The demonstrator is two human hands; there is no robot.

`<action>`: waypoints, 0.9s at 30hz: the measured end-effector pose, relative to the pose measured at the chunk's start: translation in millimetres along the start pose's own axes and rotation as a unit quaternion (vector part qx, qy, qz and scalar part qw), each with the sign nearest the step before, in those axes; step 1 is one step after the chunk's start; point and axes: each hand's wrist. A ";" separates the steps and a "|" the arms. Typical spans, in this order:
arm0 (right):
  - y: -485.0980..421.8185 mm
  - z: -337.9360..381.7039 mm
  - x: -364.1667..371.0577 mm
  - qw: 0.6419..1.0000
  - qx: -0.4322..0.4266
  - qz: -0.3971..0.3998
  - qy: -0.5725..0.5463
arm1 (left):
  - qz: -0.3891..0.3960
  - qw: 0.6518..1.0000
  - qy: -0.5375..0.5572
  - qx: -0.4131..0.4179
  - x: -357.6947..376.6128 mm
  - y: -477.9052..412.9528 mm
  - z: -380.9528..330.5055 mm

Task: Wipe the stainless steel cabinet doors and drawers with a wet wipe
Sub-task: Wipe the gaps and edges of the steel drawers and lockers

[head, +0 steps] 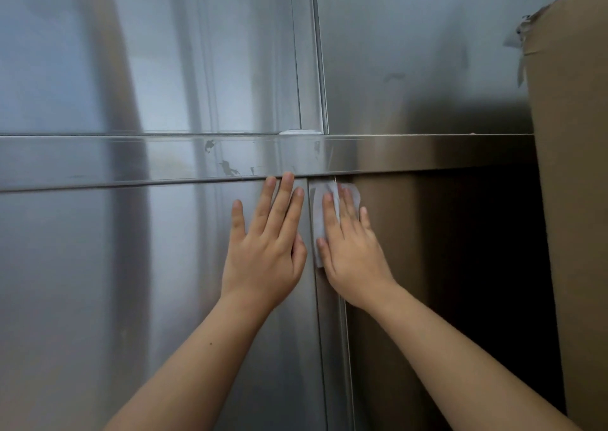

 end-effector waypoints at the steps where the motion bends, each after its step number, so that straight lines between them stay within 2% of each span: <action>1: -6.3 -0.8 -1.7 1.000 0.004 -0.003 0.001 | 0.001 1.000 0.000 -0.001 0.4 0.2 -0.1; 6: -10.4 0.4 1.2 0.999 0.010 -0.034 -0.035 | -0.001 1.000 0.003 -0.004 0.5 0.2 -0.9; 9: 12.5 2.2 8.0 0.999 -0.001 -0.022 -0.049 | 0.002 1.000 0.002 -0.003 -0.8 -0.2 -1.0; 13: 24.9 0.7 9.0 1.000 -0.011 -0.003 -0.026 | 0.006 1.000 -0.002 -0.003 -1.8 -0.5 -2.2; 17: 0.6 -3.6 0.6 1.000 -0.012 0.003 0.000 | 0.005 1.000 -0.003 -0.002 -0.6 -0.2 -1.8; 27: 1.6 0.1 9.8 0.999 0.014 -0.025 -0.028 | 0.003 1.000 -0.015 -0.027 1.6 12.5 -9.1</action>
Point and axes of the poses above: each hand's wrist, its own y-axis away from the middle knuckle, its own x-axis out of the palm, z = x × y, and after that the axes turned 2 degrees about -z, right-handed
